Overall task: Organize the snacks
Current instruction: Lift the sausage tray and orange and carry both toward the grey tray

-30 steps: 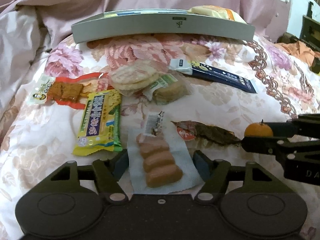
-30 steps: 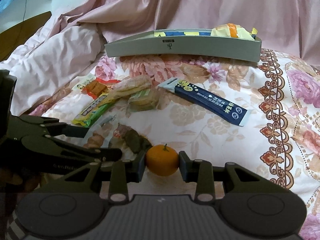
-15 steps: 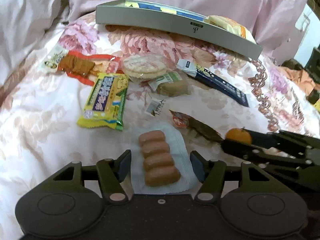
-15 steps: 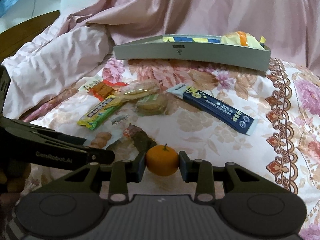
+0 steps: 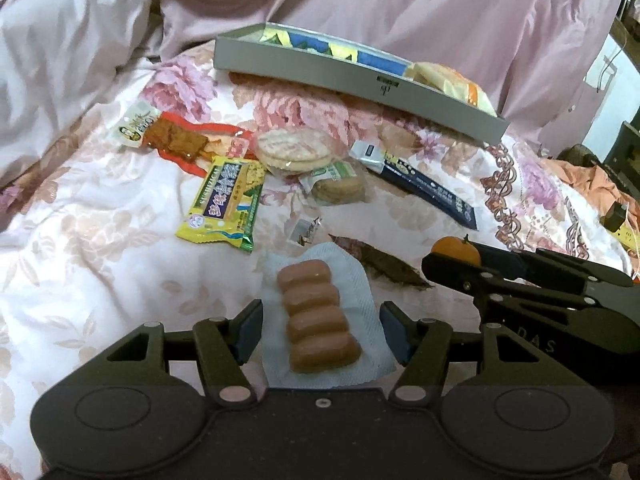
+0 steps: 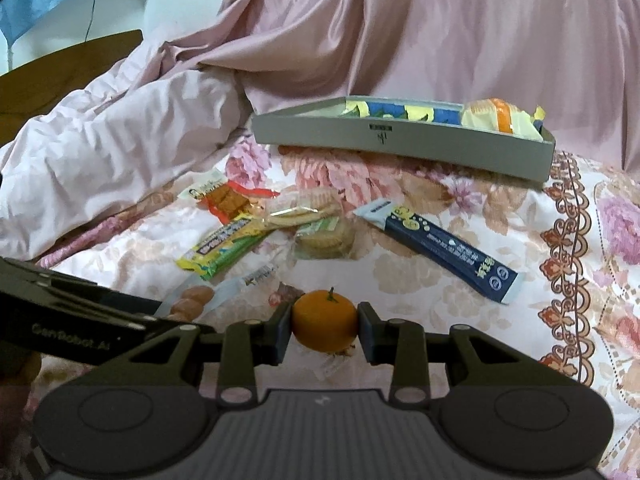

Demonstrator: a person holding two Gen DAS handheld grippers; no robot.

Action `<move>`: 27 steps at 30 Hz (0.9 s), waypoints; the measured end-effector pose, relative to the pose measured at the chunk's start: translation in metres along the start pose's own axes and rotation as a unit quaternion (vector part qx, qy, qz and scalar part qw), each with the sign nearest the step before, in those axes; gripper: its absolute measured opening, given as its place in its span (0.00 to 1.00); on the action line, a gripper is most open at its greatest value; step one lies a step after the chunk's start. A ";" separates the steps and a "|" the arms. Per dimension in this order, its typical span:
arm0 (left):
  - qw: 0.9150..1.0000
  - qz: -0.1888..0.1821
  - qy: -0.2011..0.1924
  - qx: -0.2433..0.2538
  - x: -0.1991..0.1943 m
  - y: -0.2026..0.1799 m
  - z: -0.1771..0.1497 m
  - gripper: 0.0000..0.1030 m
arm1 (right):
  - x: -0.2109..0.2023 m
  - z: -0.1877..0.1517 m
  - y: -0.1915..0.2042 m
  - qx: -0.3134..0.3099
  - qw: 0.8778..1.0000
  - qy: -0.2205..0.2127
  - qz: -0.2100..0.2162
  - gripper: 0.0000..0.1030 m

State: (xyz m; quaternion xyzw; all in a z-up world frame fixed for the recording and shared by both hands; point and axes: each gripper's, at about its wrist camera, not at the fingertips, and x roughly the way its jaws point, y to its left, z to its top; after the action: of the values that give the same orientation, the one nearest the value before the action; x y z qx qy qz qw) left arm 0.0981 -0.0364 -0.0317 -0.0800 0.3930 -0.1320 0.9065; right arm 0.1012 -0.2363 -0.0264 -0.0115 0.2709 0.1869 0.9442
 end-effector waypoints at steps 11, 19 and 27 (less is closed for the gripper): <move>0.999 0.001 -0.054 0.002 -0.013 -0.014 0.035 0.62 | -0.013 0.019 -0.009 -0.007 0.998 -0.054 -0.013 0.38; 0.995 -0.021 -0.091 0.027 -0.005 -0.034 0.087 0.63 | -0.010 0.050 -0.033 0.001 0.995 -0.102 -0.021 0.38; 0.992 -0.018 -0.119 0.041 0.015 -0.051 0.148 0.63 | 0.005 0.081 -0.069 0.017 0.988 -0.150 -0.040 0.38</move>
State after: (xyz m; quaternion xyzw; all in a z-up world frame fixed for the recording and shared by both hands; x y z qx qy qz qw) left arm 0.2072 -0.0833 0.0708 -0.0649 0.2748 -0.1535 0.9469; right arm 0.1708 -0.2885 0.0346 0.0218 0.1288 0.1443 0.9809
